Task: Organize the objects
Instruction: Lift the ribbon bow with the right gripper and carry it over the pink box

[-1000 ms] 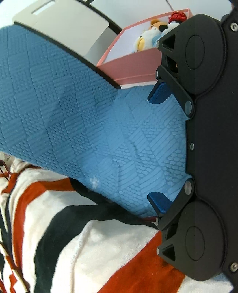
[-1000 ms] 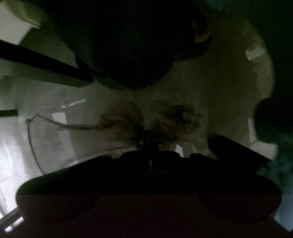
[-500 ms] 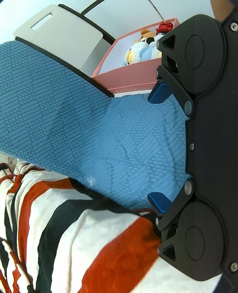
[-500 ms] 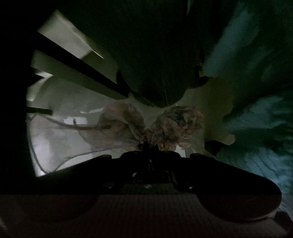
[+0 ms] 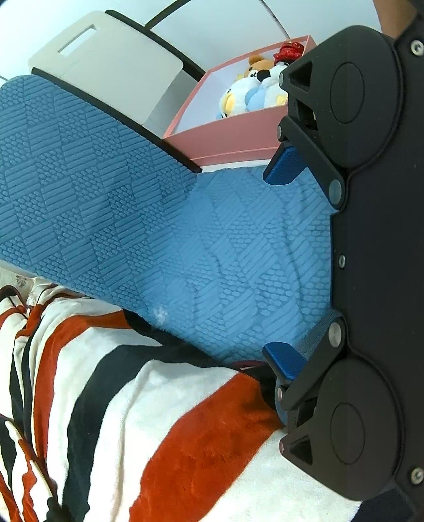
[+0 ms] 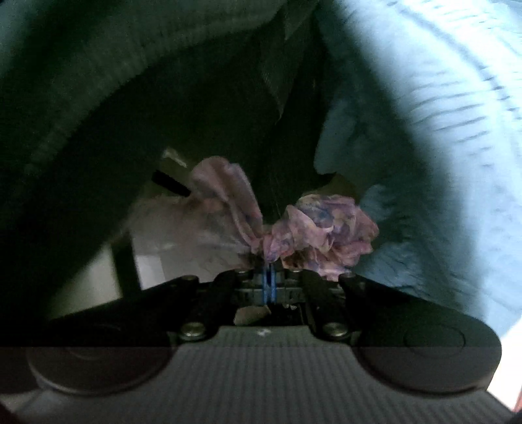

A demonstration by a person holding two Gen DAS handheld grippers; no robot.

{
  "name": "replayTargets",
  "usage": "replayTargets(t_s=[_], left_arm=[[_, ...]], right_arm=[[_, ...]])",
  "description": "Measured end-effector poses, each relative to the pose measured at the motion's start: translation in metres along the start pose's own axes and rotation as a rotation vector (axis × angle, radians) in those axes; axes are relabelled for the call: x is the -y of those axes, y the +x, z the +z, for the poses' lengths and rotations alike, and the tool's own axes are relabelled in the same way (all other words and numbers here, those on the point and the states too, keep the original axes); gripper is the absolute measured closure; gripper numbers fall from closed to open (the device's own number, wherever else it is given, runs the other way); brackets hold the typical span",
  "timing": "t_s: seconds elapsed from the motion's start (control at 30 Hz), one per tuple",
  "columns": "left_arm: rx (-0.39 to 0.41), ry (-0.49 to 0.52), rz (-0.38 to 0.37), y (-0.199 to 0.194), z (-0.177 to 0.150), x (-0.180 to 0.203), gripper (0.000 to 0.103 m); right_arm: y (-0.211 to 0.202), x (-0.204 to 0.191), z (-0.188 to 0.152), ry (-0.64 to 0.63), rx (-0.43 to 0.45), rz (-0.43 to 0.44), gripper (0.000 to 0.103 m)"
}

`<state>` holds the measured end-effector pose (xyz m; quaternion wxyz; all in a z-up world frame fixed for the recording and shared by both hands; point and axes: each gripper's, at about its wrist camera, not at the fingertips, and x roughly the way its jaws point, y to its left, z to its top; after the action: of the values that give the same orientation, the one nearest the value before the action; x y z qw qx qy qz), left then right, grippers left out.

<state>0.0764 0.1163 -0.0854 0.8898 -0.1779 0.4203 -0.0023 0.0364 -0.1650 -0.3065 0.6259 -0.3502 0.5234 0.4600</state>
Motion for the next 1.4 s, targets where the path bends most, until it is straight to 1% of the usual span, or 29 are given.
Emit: replayTargets(t_s=[0.1,0.2,0.27,0.37,0.47,0.6,0.63,0.7,0.73,0.8,0.93,1.13,1.2,1.3,1.4], left_arm=[[-0.002,0.011,-0.012,0.000,0.002,0.010,0.000],[-0.007,0.032,-0.019,-0.001,0.007,0.022,0.000],[-0.002,0.048,-0.019,-0.004,0.010,0.032,0.000],[0.004,0.061,-0.017,-0.008,0.016,0.046,0.000],[0.006,0.073,-0.024,-0.011,0.024,0.059,0.000],[0.023,0.095,-0.021,-0.018,0.036,0.079,0.000],[0.026,0.101,-0.023,-0.019,0.039,0.083,0.000],[0.028,0.111,-0.026,-0.022,0.045,0.093,0.000],[0.032,0.113,-0.029,-0.023,0.047,0.097,0.000],[0.040,0.118,-0.029,-0.027,0.052,0.107,0.000],[0.054,0.124,-0.034,-0.033,0.059,0.124,0.000],[0.065,0.143,-0.043,-0.038,0.067,0.152,0.000],[0.068,0.143,-0.047,-0.037,0.069,0.162,0.000],[0.070,0.142,-0.055,-0.036,0.072,0.175,0.000],[0.071,0.150,-0.059,-0.032,0.074,0.190,0.000]], right_arm=[[-0.031,0.002,0.001,0.026,0.038,-0.015,0.098],[-0.063,0.005,0.003,0.077,0.081,-0.054,0.098],[-0.084,0.010,0.003,0.132,0.110,-0.069,0.098],[-0.117,0.019,0.002,0.225,0.176,-0.083,0.098],[-0.145,0.025,-0.001,0.283,0.222,-0.125,0.098],[-0.178,0.029,-0.003,0.371,0.279,-0.149,0.098],[-0.193,0.041,-0.014,0.388,0.296,-0.158,0.098],[-0.208,0.041,-0.013,0.410,0.329,-0.173,0.098],[-0.218,0.044,-0.014,0.428,0.347,-0.182,0.098],[-0.235,0.051,-0.025,0.461,0.381,-0.183,0.098],[-0.270,0.065,-0.026,0.494,0.438,-0.221,0.098],[-0.306,0.093,-0.036,0.570,0.529,-0.281,0.098],[-0.316,0.103,-0.043,0.587,0.547,-0.311,0.098],[-0.329,0.123,-0.059,0.646,0.569,-0.348,0.098],[-0.330,0.146,-0.074,0.708,0.575,-0.397,0.098]])
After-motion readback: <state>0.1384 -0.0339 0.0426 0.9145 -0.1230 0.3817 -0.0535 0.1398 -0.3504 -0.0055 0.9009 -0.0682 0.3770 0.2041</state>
